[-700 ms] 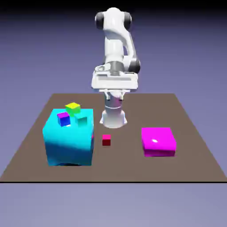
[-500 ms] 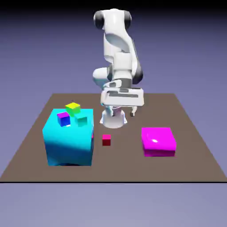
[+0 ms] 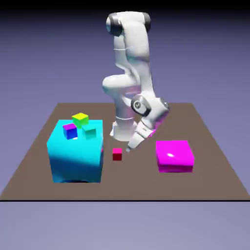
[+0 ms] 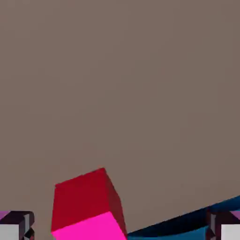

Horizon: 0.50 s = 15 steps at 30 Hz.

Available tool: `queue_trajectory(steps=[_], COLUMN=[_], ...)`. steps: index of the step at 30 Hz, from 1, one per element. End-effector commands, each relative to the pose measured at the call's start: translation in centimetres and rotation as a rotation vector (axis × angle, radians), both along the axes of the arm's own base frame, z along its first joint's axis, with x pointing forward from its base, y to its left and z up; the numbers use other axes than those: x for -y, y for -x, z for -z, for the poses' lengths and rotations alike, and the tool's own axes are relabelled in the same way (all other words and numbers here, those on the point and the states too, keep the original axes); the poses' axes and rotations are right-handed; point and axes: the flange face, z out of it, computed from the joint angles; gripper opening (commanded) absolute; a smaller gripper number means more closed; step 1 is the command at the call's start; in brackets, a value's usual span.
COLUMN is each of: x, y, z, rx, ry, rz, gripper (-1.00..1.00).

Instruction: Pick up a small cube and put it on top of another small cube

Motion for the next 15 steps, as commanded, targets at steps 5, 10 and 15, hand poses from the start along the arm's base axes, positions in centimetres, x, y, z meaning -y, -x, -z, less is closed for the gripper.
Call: queue_trajectory(steps=[5, 10, 15], x=[1.5, 4.3, 3.5], y=[1.6, 1.6, 1.4], z=[2.3, 6.2, 5.2], rx=[-0.077, -0.077, -0.075], ry=[0.119, 0.119, 0.121], rz=[-0.125, -0.125, -0.125], gripper=[0.00, 0.00, -1.00])
